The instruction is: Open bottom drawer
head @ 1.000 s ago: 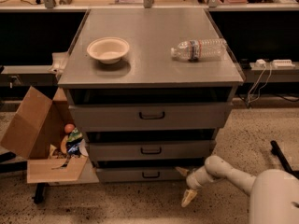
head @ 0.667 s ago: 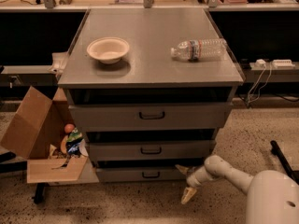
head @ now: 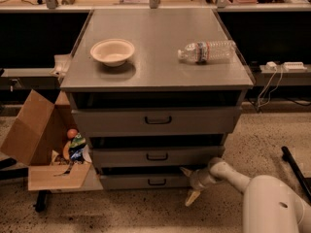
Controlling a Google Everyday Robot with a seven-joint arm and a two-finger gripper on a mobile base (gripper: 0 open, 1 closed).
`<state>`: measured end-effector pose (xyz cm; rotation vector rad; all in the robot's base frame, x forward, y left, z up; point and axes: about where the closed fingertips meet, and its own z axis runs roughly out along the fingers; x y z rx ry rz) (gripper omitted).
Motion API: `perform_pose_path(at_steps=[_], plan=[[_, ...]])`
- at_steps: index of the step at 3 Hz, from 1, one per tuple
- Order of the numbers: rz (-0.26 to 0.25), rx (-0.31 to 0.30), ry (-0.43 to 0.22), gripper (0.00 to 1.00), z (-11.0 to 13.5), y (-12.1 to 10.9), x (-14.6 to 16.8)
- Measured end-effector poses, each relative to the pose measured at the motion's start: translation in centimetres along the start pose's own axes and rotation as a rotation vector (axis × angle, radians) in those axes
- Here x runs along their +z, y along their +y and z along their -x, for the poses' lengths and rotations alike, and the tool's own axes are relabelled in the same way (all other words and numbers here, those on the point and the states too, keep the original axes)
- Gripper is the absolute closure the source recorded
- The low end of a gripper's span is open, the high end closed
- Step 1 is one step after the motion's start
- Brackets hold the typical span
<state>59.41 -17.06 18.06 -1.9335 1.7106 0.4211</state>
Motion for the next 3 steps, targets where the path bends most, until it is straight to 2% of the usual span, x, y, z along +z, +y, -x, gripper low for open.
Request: perform_pose_path(at_steps=[1, 2, 3], plan=[[0.011, 0.01, 0.003, 0.0, -0.6, -0.7, 1.3], [0.015, 0.011, -0.006, 0.26, -0.5, -0.3, 1.7], [0.018, 0.01, -0.035, 0.5, 0.4, 1.6, 0.6]])
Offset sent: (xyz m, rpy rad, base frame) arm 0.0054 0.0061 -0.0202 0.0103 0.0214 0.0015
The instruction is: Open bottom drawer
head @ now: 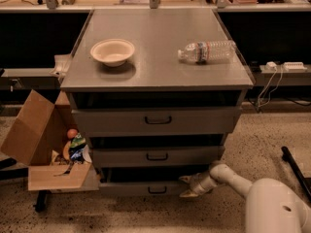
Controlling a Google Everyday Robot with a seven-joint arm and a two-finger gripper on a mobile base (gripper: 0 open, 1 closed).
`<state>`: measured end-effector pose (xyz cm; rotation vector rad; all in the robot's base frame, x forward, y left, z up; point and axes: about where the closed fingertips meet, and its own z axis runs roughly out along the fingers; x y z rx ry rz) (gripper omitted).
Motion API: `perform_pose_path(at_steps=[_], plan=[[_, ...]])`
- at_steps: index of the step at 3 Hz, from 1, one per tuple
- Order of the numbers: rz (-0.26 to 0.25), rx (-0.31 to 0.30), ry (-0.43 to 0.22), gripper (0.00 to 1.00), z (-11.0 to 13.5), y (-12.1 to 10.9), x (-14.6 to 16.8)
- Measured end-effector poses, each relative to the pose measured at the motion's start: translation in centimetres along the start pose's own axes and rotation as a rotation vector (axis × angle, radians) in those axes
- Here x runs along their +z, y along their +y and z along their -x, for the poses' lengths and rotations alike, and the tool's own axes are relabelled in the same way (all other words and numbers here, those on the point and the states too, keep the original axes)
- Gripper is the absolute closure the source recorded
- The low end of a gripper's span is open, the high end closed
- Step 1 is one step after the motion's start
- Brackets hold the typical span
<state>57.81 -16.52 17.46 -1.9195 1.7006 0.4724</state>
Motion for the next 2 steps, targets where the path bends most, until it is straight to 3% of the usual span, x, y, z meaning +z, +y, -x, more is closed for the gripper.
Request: perform_pose_path(at_steps=[2], plan=[[0.033, -0.025, -0.061, 1.0, 2.4, 2.8, -1.9]])
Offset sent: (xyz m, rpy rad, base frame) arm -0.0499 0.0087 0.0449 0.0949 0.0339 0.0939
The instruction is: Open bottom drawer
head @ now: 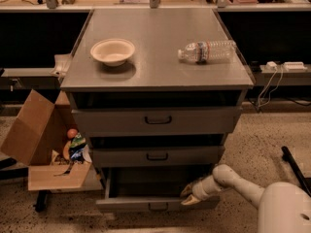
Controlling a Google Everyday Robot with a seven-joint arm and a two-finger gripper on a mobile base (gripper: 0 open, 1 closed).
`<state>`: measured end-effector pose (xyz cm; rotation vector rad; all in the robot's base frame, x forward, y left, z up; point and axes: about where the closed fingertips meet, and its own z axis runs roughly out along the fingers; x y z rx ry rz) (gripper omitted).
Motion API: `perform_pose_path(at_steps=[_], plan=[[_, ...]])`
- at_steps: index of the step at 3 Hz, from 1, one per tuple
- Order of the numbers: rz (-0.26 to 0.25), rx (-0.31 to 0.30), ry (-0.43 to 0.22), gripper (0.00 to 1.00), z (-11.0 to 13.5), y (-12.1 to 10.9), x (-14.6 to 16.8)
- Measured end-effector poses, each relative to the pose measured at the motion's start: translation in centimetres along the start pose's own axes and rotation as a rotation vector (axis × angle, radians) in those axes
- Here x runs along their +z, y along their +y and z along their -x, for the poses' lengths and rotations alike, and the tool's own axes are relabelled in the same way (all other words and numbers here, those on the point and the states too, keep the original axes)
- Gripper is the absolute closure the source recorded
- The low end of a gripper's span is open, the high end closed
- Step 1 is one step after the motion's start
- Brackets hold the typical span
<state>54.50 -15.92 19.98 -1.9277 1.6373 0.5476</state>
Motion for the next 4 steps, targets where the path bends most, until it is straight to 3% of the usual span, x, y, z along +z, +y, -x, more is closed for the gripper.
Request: perform_pose_path(at_steps=[1, 2, 3, 4], plan=[[0.0, 0.0, 0.0, 0.0, 0.0, 0.0, 0.0], [0.014, 0.009, -0.005, 0.0, -0.2, 0.7, 0.3], [0.067, 0.043, -0.024, 0.0, -0.8, 3.3, 1.3], [0.103, 0.072, -0.023, 0.19, -1.2, 5.7, 1.6]])
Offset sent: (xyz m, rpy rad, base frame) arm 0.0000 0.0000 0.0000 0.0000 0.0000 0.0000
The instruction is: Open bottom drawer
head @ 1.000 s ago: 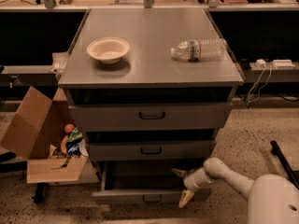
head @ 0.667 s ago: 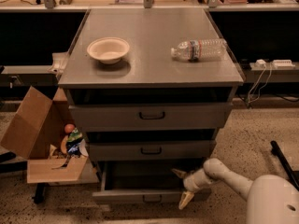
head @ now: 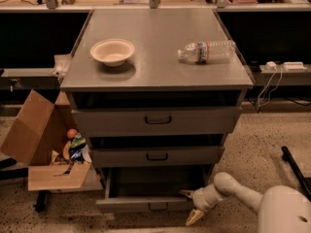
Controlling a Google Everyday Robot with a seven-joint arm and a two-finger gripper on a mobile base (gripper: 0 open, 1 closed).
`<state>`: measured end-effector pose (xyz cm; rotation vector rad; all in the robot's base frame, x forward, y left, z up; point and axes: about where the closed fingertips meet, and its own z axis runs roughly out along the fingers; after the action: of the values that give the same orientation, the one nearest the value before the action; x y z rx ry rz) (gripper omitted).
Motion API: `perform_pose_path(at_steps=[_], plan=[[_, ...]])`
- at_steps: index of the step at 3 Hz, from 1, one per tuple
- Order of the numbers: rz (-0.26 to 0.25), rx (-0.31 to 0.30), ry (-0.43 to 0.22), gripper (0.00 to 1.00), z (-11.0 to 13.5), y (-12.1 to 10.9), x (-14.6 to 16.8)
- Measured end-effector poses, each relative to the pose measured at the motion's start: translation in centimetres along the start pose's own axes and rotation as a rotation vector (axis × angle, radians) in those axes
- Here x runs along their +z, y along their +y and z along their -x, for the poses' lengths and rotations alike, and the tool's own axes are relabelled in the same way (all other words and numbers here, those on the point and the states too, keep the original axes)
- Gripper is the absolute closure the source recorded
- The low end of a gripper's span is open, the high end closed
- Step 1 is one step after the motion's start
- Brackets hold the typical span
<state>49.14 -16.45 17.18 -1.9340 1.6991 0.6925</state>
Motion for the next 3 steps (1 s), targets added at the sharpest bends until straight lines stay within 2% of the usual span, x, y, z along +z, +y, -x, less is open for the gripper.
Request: perform_pose_path(at_steps=[1, 2, 3], plan=[[0.026, 0.017, 0.008, 0.49, -0.05, 2.17, 0.03], [0.037, 0.024, 0.011, 0.74, -0.04, 3.11, -0.03], [0.037, 0.024, 0.011, 0.95, -0.04, 3.11, -0.03]])
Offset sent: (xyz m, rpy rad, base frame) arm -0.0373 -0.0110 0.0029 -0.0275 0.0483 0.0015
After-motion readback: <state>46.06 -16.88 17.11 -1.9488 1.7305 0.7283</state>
